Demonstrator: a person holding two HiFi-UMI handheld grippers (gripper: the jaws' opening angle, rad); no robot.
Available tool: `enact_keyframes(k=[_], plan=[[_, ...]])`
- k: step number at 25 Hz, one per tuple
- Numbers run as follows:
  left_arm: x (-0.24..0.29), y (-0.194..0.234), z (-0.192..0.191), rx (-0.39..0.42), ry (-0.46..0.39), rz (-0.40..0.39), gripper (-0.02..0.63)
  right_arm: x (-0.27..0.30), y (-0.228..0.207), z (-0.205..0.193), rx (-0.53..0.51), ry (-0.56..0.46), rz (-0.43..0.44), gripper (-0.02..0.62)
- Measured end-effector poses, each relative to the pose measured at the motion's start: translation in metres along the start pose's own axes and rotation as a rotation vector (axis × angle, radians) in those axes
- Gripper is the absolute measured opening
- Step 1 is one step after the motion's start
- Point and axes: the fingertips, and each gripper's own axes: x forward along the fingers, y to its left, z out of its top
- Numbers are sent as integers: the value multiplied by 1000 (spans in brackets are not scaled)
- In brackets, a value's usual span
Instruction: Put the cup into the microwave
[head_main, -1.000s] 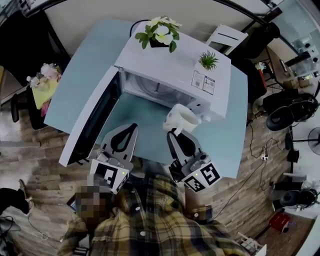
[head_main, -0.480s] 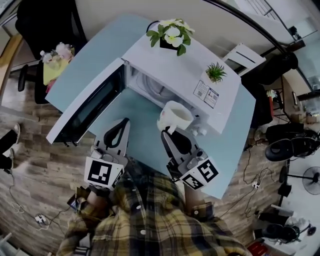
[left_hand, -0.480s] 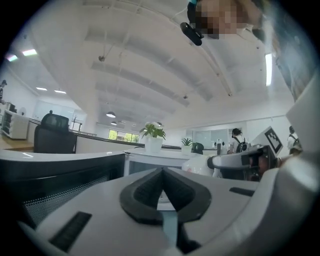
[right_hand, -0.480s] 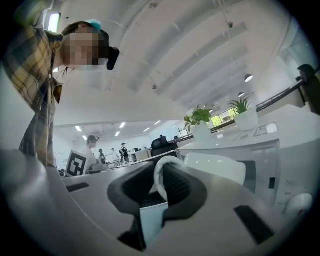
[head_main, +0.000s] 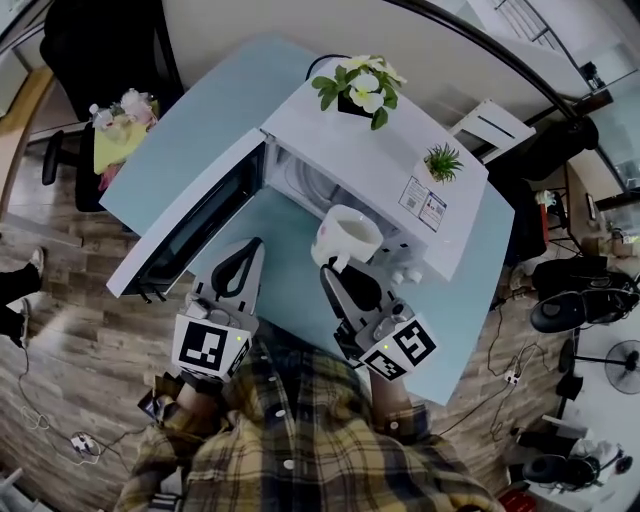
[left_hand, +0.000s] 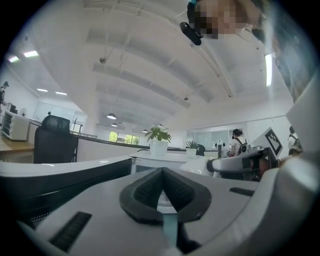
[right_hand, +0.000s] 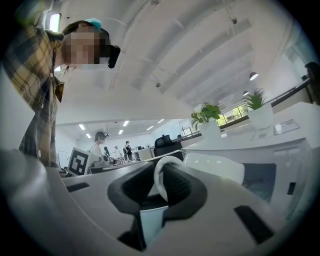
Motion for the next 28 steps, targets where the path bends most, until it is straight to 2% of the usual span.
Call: enact_keyframes(k=[13,21,28], plan=[[4,25,-5,9,13,-150,-8,32,-1,-11,-23,-18,-128,60],[11,22,-13,6,34,-216,-8,42,-10,-17,-55,-13,-162,60],[17,25,-27,-2,79,-234,-8,53,-24,-31,-82,15,-170,60]])
